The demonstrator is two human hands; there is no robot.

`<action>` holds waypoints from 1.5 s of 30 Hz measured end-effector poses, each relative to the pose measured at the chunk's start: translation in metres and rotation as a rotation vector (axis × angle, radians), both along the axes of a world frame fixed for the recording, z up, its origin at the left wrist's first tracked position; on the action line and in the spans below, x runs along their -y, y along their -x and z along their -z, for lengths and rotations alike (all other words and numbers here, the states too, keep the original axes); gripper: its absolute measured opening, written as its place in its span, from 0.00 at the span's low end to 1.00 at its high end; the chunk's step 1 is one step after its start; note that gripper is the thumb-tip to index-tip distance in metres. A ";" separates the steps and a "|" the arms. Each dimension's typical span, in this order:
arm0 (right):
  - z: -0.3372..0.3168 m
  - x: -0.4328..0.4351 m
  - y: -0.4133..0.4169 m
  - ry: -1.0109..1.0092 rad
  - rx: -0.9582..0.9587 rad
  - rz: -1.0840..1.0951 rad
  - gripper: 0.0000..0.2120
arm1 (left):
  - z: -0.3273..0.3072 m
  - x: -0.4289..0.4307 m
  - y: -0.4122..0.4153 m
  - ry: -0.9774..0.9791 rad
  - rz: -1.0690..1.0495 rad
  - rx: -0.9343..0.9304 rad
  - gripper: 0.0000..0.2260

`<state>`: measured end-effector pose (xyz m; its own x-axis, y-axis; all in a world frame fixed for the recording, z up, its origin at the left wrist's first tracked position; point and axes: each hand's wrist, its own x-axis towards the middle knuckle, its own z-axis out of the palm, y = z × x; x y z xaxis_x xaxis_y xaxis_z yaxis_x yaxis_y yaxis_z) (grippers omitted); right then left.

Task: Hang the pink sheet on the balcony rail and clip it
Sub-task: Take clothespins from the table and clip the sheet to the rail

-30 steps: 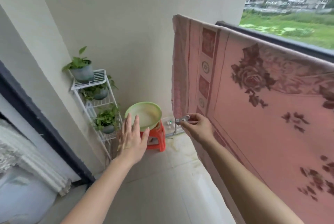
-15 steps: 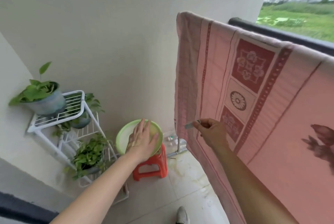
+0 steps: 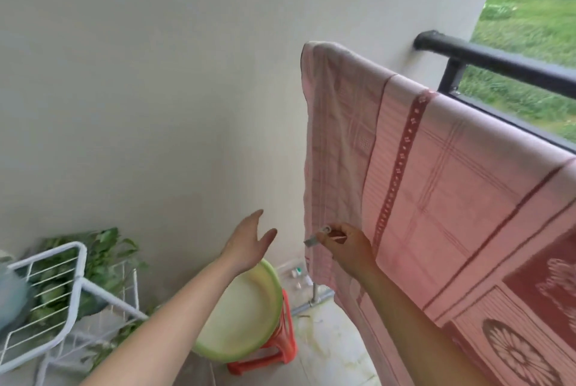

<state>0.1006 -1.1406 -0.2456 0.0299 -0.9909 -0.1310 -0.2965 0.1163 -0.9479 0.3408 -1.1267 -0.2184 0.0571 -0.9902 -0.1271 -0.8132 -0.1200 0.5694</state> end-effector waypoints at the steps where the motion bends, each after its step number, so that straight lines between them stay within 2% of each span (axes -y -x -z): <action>1: 0.002 0.008 -0.001 -0.015 -0.007 -0.005 0.06 | 0.003 0.020 0.000 -0.028 0.017 -0.041 0.33; 4: 0.008 0.029 -0.003 -0.052 -0.040 -0.004 0.07 | 0.007 0.082 0.006 -0.113 0.128 -0.118 0.44; 7: 0.011 0.046 -0.005 -0.094 -0.086 0.048 0.11 | 0.003 0.143 0.015 -0.189 0.213 -0.341 0.56; 9: 0.012 0.052 -0.009 -0.117 -0.103 0.117 0.11 | 0.002 0.179 0.021 -0.269 0.325 -0.465 0.61; 11: 0.014 0.055 -0.017 -0.137 -0.121 0.186 0.10 | 0.006 0.210 0.025 -0.340 0.457 -0.425 0.62; 13: 0.018 0.056 -0.024 -0.165 -0.147 0.237 0.12 | 0.007 0.237 0.031 -0.373 0.593 -0.420 0.58; 15: 0.020 0.056 -0.032 -0.216 -0.173 0.276 0.13 | 0.004 0.258 0.032 -0.476 0.706 -0.666 0.49; 18: 0.018 0.054 -0.045 -0.245 -0.191 0.321 0.13 | 0.001 0.273 0.033 -0.647 0.835 -1.001 0.25; 21: 0.005 0.056 -0.054 -0.230 -0.224 0.336 0.12 | 0.010 0.269 0.036 -0.729 0.692 -1.201 0.15; 24: -0.014 0.059 -0.058 -0.189 -0.233 0.360 0.11 | 0.020 0.264 0.038 -0.744 0.601 -1.357 0.15; 28: -0.042 0.065 -0.059 -0.137 -0.227 0.380 0.08 | 0.008 0.274 0.041 -0.876 0.870 -1.327 0.17; 31: -0.056 0.067 -0.060 -0.106 -0.242 0.393 0.09 | 0.000 0.284 0.041 -0.957 0.913 -1.317 0.16; 37: -0.074 0.071 -0.062 -0.051 -0.269 0.401 0.09 | 0.011 0.292 0.042 -0.735 0.726 -1.208 0.16; 41: -0.091 0.083 -0.064 -0.021 -0.261 0.345 0.13 | 0.008 0.299 0.032 -0.596 0.742 -1.195 0.15; 43: -0.099 0.089 -0.067 -0.003 -0.262 0.335 0.16 | 0.006 0.300 0.033 -0.608 0.752 -1.226 0.16; 45: -0.103 0.092 -0.069 0.003 -0.252 0.344 0.18 | 0.001 0.300 0.039 -0.693 0.848 -1.228 0.17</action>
